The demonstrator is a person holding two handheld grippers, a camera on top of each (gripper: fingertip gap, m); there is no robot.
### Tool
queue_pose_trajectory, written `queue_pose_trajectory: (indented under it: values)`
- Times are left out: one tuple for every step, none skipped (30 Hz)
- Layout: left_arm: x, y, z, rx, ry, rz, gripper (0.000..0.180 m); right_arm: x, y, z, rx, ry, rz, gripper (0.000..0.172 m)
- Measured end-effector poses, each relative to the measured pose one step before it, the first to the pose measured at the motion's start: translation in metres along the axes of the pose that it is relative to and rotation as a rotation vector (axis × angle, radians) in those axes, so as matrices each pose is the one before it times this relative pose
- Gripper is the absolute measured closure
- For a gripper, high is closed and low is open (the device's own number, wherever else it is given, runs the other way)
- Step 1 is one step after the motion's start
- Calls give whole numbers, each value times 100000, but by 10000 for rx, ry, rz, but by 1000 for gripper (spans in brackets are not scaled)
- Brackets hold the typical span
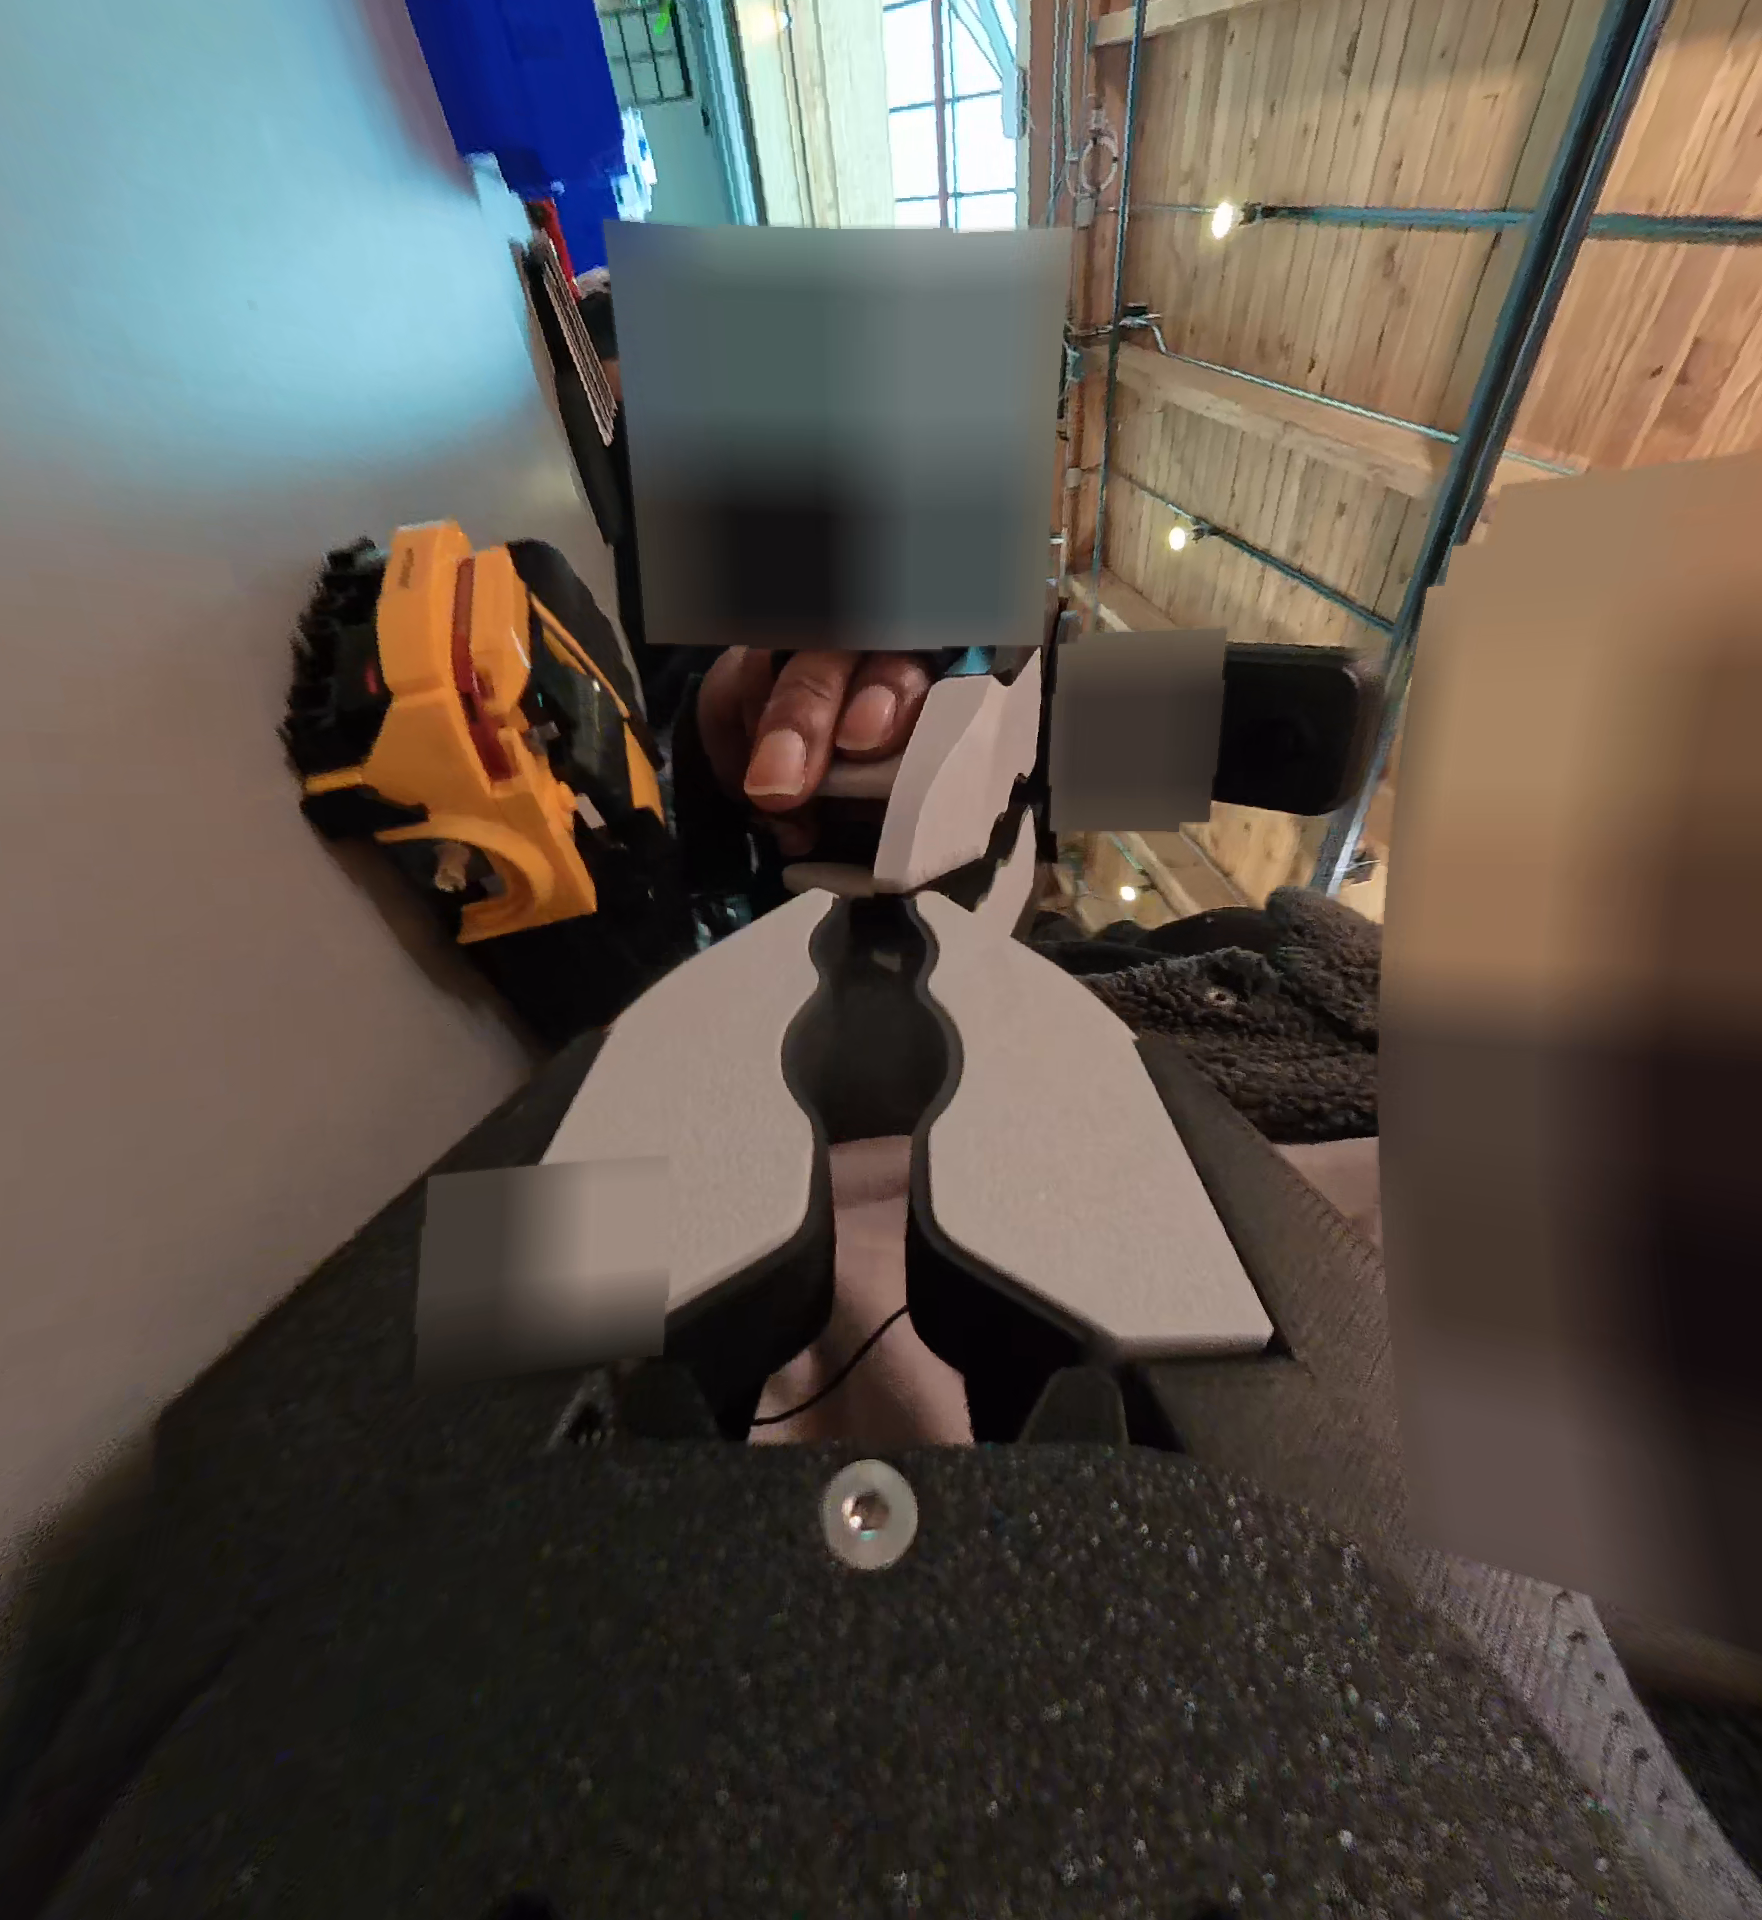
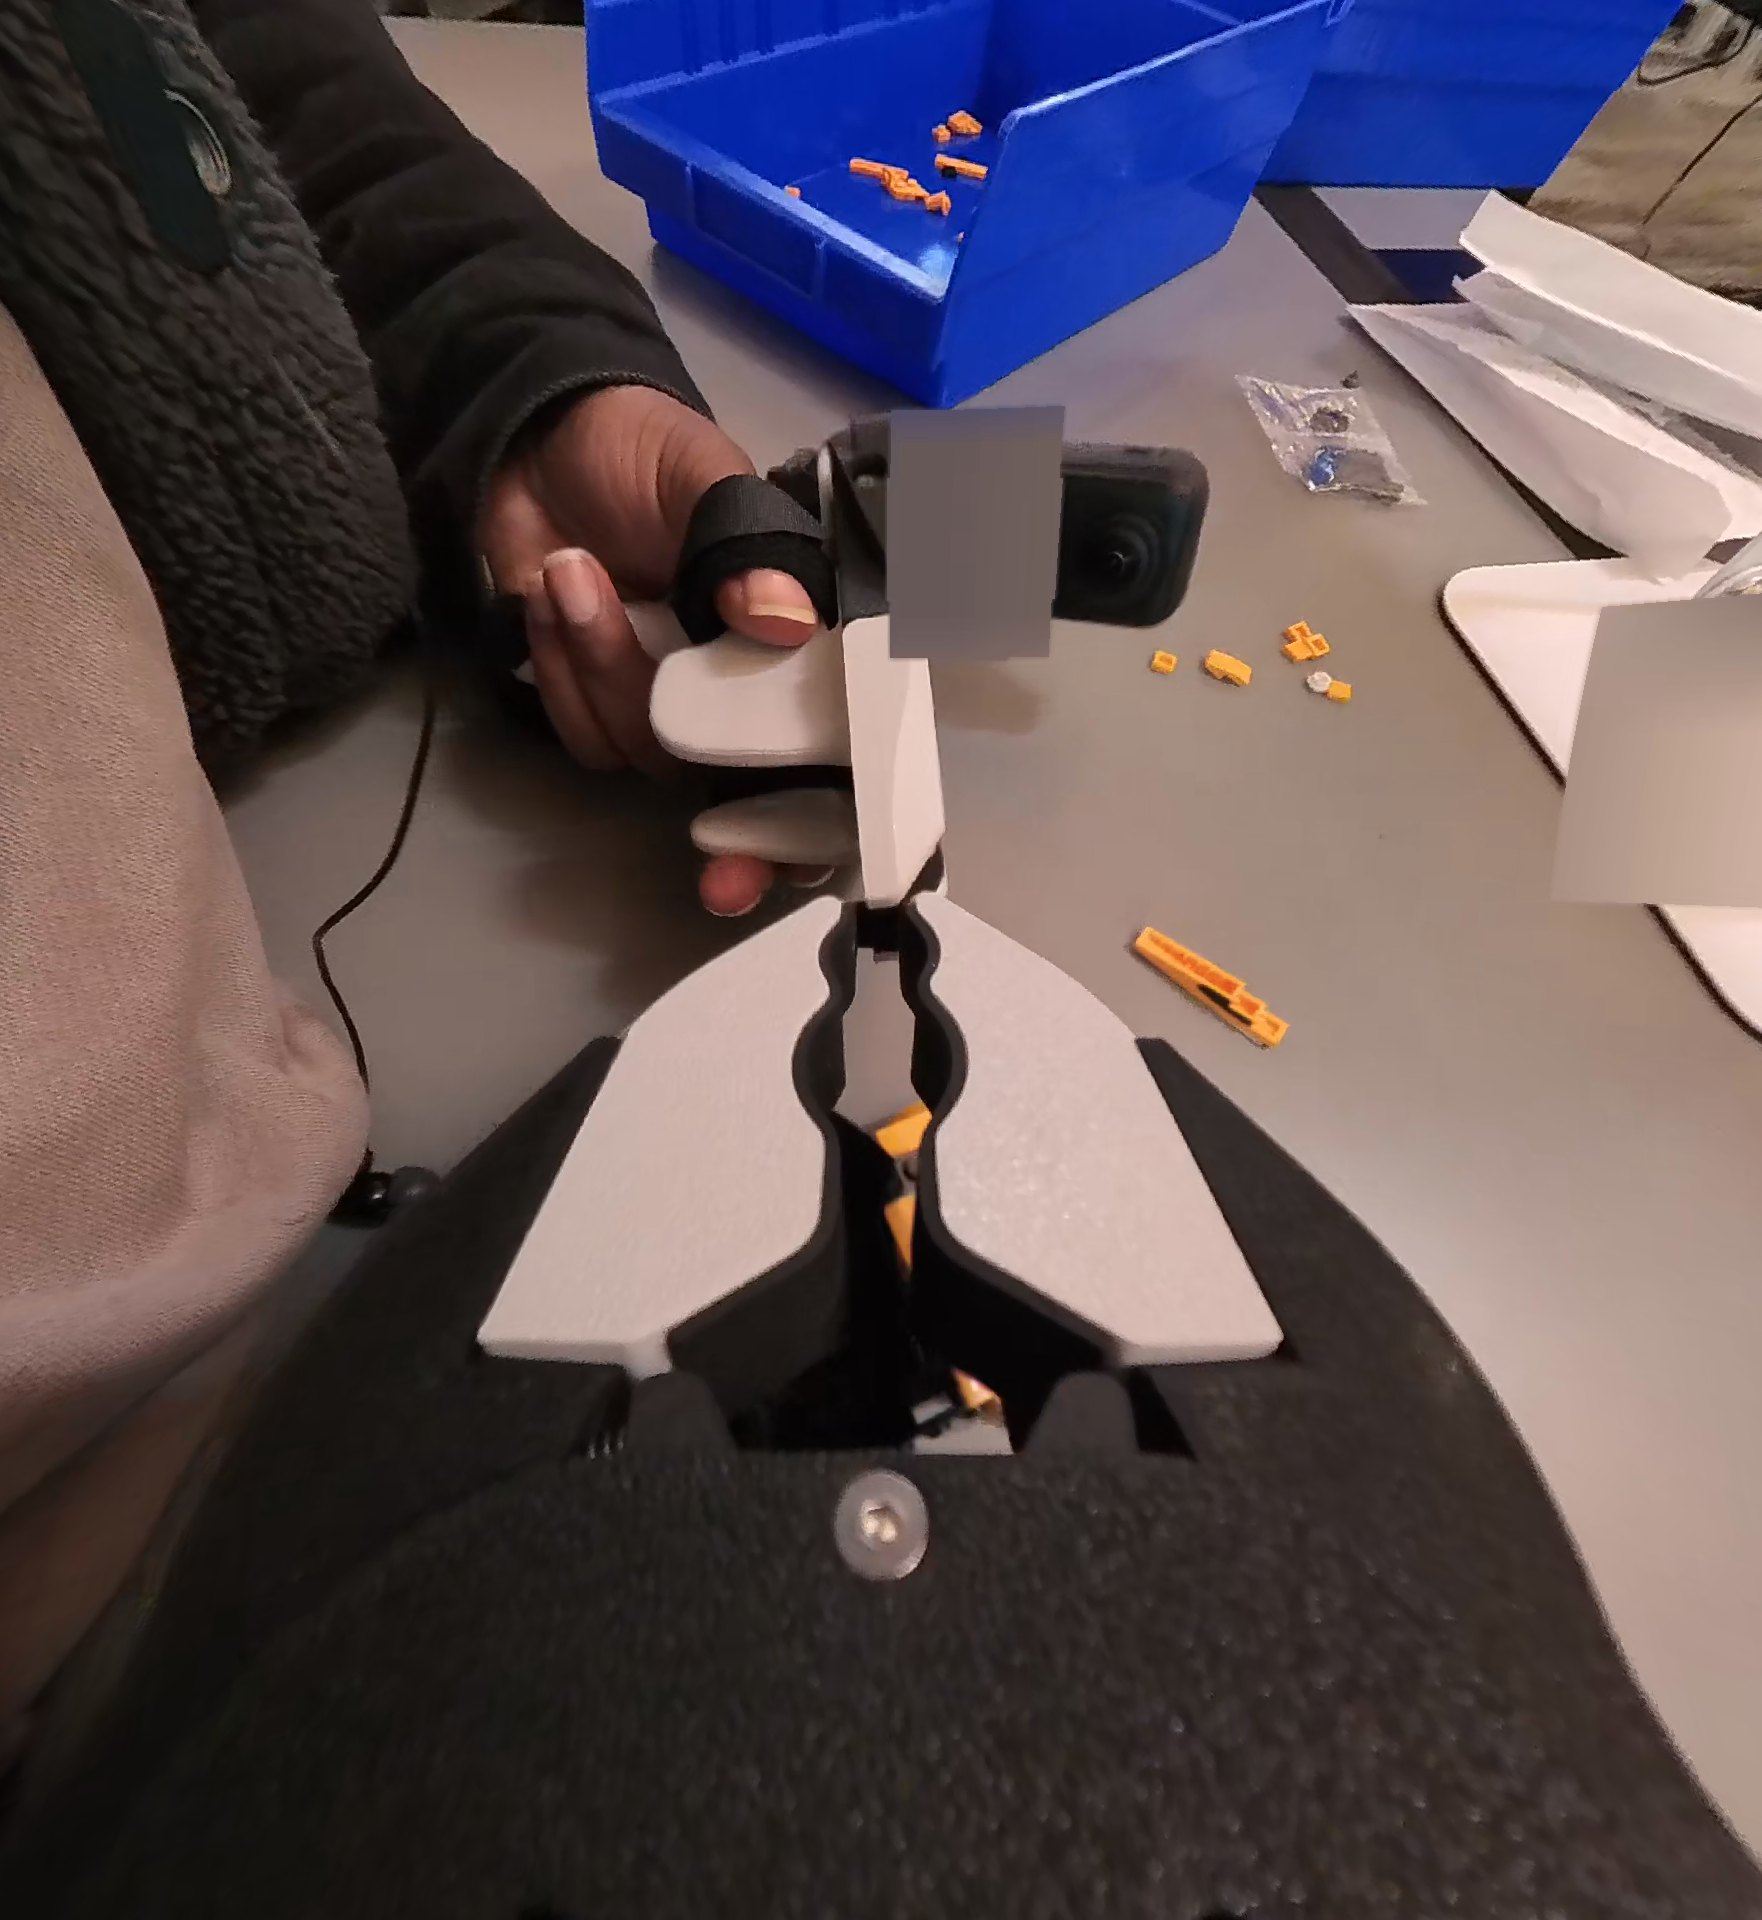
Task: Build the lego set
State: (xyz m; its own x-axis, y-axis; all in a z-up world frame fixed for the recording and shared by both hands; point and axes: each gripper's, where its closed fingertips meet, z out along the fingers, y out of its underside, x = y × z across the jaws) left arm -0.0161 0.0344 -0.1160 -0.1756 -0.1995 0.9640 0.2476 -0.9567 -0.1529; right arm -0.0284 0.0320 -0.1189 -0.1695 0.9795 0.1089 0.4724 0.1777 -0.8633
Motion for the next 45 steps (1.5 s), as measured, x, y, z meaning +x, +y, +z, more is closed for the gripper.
queue_pose_trajectory:
  values:
    - [-52, -401, -237, 106, -199, 395, 171, 324, 14, -56, -21, 73, -80, 164]
    - [-182, -551, -360, 111, -267, 402, 168, 439, 25, -141, 7, 99, -5, 164]
    - [-403, -656, -450, 124, -426, 459, 165, 525, 27, -211, 41, 117, 60, 164]
    - [-700, -742, -513, 145, -682, 631, 162, 579, 73, -259, 38, 145, 81, 164]
    - [-873, -731, -508, 95, -859, 835, 160, 629, 148, -287, 7, 181, 72, 164]
    - [-971, -679, -433, 4, -952, 947, 159, 591, 165, -282, 18, 161, 47, 164]
    - [-1116, -629, -347, -58, -1031, 984, 157, 581, 162, -272, 29, 159, 61, 164]
    - [-1290, -585, -247, -122, -1127, 1049, 156, 504, 130, -232, 38, 116, 74, 164]
    - [-1317, -431, -118, -227, -1133, 1122, 155, 393, 107, -192, 44, 57, 74, 164]
    - [-1182, -219, 43, -341, -1028, 1097, 153, 352, 132, -153, 10, 48, 63, 164]
    - [-981, 91, 268, -494, -833, 958, 151, 341, 159, -134, 10, 52, 26, 164]
    - [-637, 337, 468, -603, -569, 699, 148, 290, 109, -139, 47, 44, 15, 164]
    - [-325, 253, 587, -486, -344, 424, 147, 250, 76, -134, 53, 28, 33, 164]
    - [-15, 237, 643, -442, -133, 266, 146, 237, 96, -143, 30, 39, 33, 164]
    - [73, 25, 572, -319, -107, 195, 147, 204, 46, -164, 47, 52, -3, 164]
    - [111, -218, 393, -189, -141, 268, 149, 136, -13, -197, 67, 47, -22, 164]
    - [115, 4, 391, -351, -136, 268, 150, 46, -38, -231, 74, 28, -22, 164]
    - [43, 53, 319, -358, -224, 383, 150, 19, -41, -246, 79, 26, -17, 164]
    - [45, 54, 256, -322, -251, 447, 150, 32, -1, -255, 74, 37, -5, 164]
    - [150, -90, 112, -175, -147, 338, 152, 42, 57, -255, 63, 30, 18, 164]
    - [187, -96, 77, -128, -25, 151, 154, 36, 102, -235, 46, 16, 52, 164]
    - [221, -63, 66, -113, 67, 93, 159, 43, 138, -173, 31, -3, 71, 164]
    - [230, -7, 43, -104, 128, 93, 172, 22, 138, -129, 23, -27, 85, 164]
    - [59, -31, 33, -41, 65, 71, 173, -5, 104, -62, 27, -49, 98, 164]
    - [99, -2, -21, 27, 199, -96, 173, -35, 65, -19, 15, -88, 103, 164]
    - [497, -135, -100, 206, 619, -341, 173, -56, 46, 18, -8, -107, 74, 164]
    - [626, -191, -191, 323, 846, -584, 173, -18, 33, 55, -27, -81, 17, 164]
    - [447, -106, -288, 303, 782, -682, 173, -31, 6, 57, -50, -77, -36, 164]
    - [474, -165, -401, 342, 773, -589, 173, -53, -26, 59, -55, -87, -59, 164]
    - [588, -278, -497, 435, 753, -499, 173, -55, -68, 46, -43, -75, -71, 164]
    - [216, -171, -498, 330, 433, -551, 173, -15, -61, 60, -34, -46, -75, 164]
    - [138, -131, -472, 287, 312, -440, 173, 52, -53, 45, -22, -14, -71, 164]
    - [320, -103, -412, 271, 386, -430, 173, 129, -35, 20, -11, 13, -49, 164]
    - [369, 53, -310, 154, 377, -435, 173, 209, 9, -4, -16, 50, -17, 164]
    - [442, 202, -163, 57, 389, -388, 173, 262, 38, -34, -13, 72, 13, 164]
    - [372, 210, -40, 68, 307, -320, 173, 267, 16, -61, 17, 63, 43, 164]
    - [377, 225, 41, 63, 307, -287, 172, 234, 2, -87, 42, 60, 69, 164]
    - [463, 169, 104, 86, 371, -278, 173, 200, 25, -77, 31, 59, 74, 164]
    - [403, 146, 161, 92, 332, -269, 173, 175, 90, -74, -9, 56, 59, 164]
    - [362, 183, 201, 59, 300, -231, 173, 143, 183, -58, -47, 46, 36, 164]
    - [333, 243, 238, -10, 257, -177, 173, 144, 313, -47, -118, 38, 28, 164]
    - [324, 234, 264, -16, 212, -127, 173, 105, 423, -45, -166, 9, 10, 164]
    - [311, 264, 259, -55, 152, -89, 173, 16, 510, -74, -198, -60, -9, 164]
    - [228, 321, 236, -94, 27, -25, 173, -82, 565, -93, -227, -116, -30, 164]
    - [140, 374, 203, -125, -86, 42, 173, -193, 665, -125, -260, -178, -64, 164]
